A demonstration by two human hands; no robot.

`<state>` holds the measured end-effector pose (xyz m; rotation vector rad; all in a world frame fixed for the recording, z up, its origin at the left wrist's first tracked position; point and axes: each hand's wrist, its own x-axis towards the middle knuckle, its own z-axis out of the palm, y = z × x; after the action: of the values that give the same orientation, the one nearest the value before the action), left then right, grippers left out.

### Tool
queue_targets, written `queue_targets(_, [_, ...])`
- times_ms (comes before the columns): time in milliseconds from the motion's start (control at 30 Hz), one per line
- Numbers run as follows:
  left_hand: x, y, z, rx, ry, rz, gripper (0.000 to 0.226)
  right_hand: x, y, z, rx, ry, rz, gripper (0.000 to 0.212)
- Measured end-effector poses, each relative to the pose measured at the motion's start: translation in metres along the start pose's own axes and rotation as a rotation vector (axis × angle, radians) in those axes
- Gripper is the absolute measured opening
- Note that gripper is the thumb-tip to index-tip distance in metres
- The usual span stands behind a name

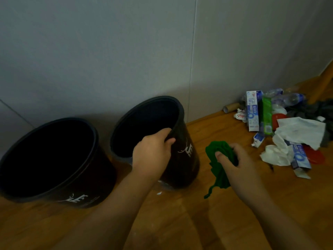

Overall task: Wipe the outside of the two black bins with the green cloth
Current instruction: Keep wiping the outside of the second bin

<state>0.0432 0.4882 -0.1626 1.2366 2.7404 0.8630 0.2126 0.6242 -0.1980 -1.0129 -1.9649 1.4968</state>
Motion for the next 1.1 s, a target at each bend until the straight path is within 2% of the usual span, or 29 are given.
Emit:
queue_targets(267, [-0.026,-0.010,0.005,-0.642,0.119,-0.363,0.023,-0.006,0.000,0.009,0.038,-0.053,-0.029,0.020])
queue_targets(367, [-0.043,-0.013,0.014,-0.858,0.153,-0.513,0.025,-0.009,-0.001,0.011,-0.027,-0.053,-0.131,0.020])
queue_targets(433, [-0.053,-0.017,0.021,-0.944,0.176,-0.593,0.023,-0.011,0.000,0.014,-0.085,-0.059,-0.195,0.017])
queue_targets(533, [-0.060,-0.024,0.026,-1.043,0.226,-0.693,0.019,-0.014,0.006,0.022,-0.112,-0.093,-0.211,0.024])
queue_targets(700, [-0.062,-0.042,0.033,-1.051,0.218,-0.772,0.021,-0.014,0.020,0.039,-0.169,-0.128,-0.250,0.033])
queue_targets(900, [-0.071,-0.050,0.035,-0.926,0.178,-0.673,0.031,-0.003,0.032,0.053,-0.279,-0.136,-0.293,0.037])
queue_targets(1100, [-0.104,-0.054,0.050,-0.814,0.068,-0.619,0.026,0.004,0.027,0.063,-0.320,-0.108,-0.329,0.039])
